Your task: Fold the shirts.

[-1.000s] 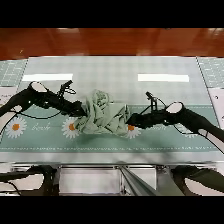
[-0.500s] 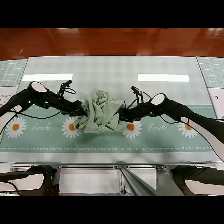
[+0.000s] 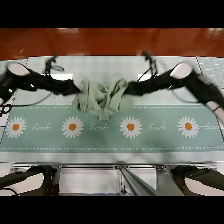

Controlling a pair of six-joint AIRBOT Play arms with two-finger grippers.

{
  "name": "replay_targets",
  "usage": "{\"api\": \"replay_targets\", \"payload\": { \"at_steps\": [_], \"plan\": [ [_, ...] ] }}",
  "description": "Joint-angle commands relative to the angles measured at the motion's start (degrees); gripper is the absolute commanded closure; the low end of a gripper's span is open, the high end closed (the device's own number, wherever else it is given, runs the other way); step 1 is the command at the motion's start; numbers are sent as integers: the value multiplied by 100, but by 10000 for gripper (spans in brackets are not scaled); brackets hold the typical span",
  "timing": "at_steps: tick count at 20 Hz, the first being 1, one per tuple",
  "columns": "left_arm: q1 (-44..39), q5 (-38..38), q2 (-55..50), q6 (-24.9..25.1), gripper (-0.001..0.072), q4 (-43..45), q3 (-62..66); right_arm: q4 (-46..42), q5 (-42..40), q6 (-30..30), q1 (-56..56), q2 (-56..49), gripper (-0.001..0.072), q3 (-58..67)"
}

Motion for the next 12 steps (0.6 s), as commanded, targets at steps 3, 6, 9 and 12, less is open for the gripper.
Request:
{"api": "replay_targets", "payload": {
  "at_steps": [3,6,9,12],
  "plan": [
    [385,22,1001,-374,685,-348,2527,-1513,1263,586,-671,623,680,3364],
    [520,24,1537,-507,685,-221,3567,-1668,1733,592,-669,901,679,4621],
    [592,-55,2269,-787,685,398,3803,-1930,1996,621,-669,1609,679,4649],
    [584,-809,2857,-870,685,605,3753,-1989,2813,623,-669,2107,679,4505]
  ]
}}
